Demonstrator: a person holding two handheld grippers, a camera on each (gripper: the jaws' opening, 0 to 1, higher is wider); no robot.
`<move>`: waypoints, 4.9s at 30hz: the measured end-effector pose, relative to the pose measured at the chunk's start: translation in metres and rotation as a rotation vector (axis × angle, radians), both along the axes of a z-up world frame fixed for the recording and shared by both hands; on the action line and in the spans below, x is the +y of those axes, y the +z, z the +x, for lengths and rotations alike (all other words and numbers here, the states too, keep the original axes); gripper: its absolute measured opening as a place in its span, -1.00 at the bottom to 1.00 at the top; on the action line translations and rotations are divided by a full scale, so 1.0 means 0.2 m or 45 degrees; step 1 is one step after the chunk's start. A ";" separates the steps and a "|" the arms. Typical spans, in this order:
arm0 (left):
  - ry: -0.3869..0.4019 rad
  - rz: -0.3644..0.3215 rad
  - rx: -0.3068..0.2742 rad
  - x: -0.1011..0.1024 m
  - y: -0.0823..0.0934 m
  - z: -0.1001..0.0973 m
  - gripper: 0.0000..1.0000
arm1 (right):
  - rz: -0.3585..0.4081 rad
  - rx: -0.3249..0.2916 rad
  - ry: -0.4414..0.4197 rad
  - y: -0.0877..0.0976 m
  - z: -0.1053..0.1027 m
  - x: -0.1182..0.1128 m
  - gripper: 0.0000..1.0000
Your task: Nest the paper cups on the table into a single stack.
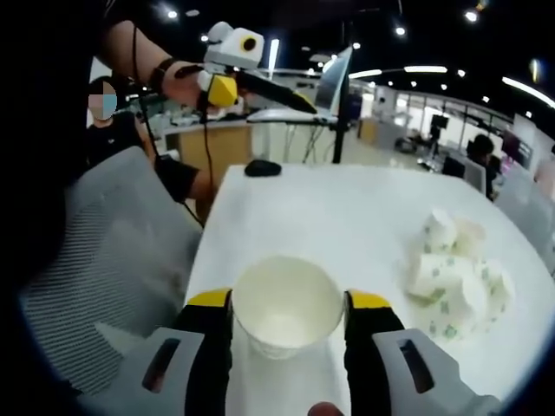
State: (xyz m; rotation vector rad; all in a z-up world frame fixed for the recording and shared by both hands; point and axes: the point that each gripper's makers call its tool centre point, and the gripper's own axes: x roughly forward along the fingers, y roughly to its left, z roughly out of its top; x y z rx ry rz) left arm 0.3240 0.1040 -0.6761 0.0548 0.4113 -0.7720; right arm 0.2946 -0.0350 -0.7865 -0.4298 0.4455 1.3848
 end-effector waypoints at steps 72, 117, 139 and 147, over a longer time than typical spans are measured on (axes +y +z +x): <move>0.017 -0.021 -0.020 0.04 0.00 -0.03 0.87 | 0.080 -0.070 -0.178 0.27 0.12 -0.09 0.93; 0.010 -0.035 -0.009 0.02 -0.01 -0.04 0.87 | 0.192 -0.186 -0.484 0.56 0.45 -0.38 0.81; 0.025 -0.045 0.017 0.03 -0.03 -0.04 0.88 | 0.090 -0.105 -0.515 0.33 0.65 -0.40 0.81; 0.034 -0.041 0.031 0.04 -0.06 -0.03 0.88 | 0.068 -0.085 -0.514 0.27 0.72 -0.38 0.79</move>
